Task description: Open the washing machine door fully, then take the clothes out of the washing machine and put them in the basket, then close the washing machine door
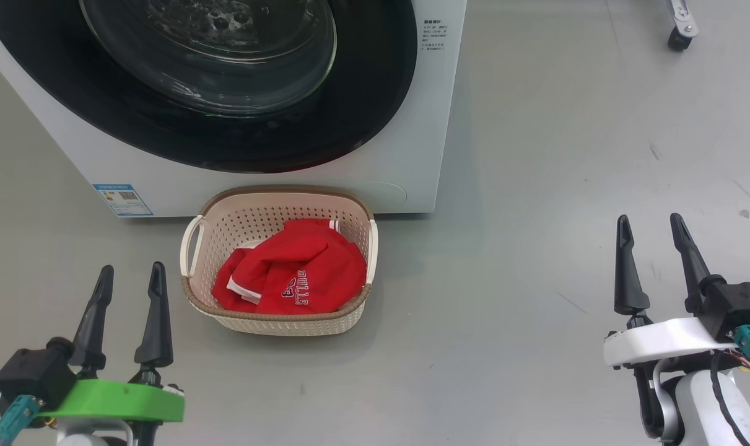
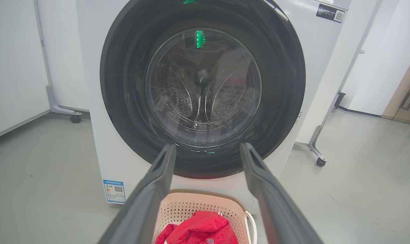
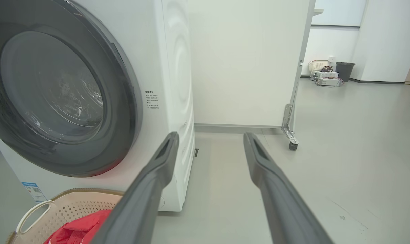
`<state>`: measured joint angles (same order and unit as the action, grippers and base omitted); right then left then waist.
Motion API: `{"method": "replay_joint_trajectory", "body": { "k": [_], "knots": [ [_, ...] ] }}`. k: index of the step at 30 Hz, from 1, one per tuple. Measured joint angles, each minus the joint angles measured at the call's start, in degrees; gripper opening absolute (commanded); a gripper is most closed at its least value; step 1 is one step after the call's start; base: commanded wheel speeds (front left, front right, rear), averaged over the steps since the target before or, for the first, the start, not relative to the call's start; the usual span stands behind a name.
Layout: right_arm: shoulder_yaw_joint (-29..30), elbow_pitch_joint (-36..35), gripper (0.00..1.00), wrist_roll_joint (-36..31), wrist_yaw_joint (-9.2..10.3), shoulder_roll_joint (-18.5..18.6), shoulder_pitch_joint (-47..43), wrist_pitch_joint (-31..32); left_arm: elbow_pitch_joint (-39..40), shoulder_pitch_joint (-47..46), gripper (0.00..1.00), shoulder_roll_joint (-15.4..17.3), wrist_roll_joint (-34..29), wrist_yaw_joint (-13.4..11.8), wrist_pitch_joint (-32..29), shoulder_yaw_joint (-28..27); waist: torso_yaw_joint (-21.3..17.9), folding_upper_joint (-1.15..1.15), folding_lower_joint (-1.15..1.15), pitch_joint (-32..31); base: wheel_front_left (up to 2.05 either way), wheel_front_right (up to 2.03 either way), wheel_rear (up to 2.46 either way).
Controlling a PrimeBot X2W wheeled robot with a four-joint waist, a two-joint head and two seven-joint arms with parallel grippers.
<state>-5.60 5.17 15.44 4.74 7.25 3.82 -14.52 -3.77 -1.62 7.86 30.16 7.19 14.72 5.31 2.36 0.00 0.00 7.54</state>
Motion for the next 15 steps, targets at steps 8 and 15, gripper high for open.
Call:
{"method": "replay_joint_trajectory", "body": {
  "k": [8, 15],
  "knots": [
    [0.85, -0.92, 1.0, -0.54, 0.02, -0.33, -0.91, 0.0, -0.41, 0.56, 1.0, -0.67, 0.51, 0.0, 0.0, -0.02, -0.03, 0.0, 0.0, -0.03, 0.0, 0.0, 0.0],
    [1.15, -1.38, 1.0, -0.98, 0.02, -0.78, -1.43, 0.0, -1.16, 0.77, 1.0, -0.29, -0.15, 0.0, 0.0, -0.12, 0.01, 0.0, 0.0, -0.06, 0.0, 0.0, 0.0]
  ]
}}
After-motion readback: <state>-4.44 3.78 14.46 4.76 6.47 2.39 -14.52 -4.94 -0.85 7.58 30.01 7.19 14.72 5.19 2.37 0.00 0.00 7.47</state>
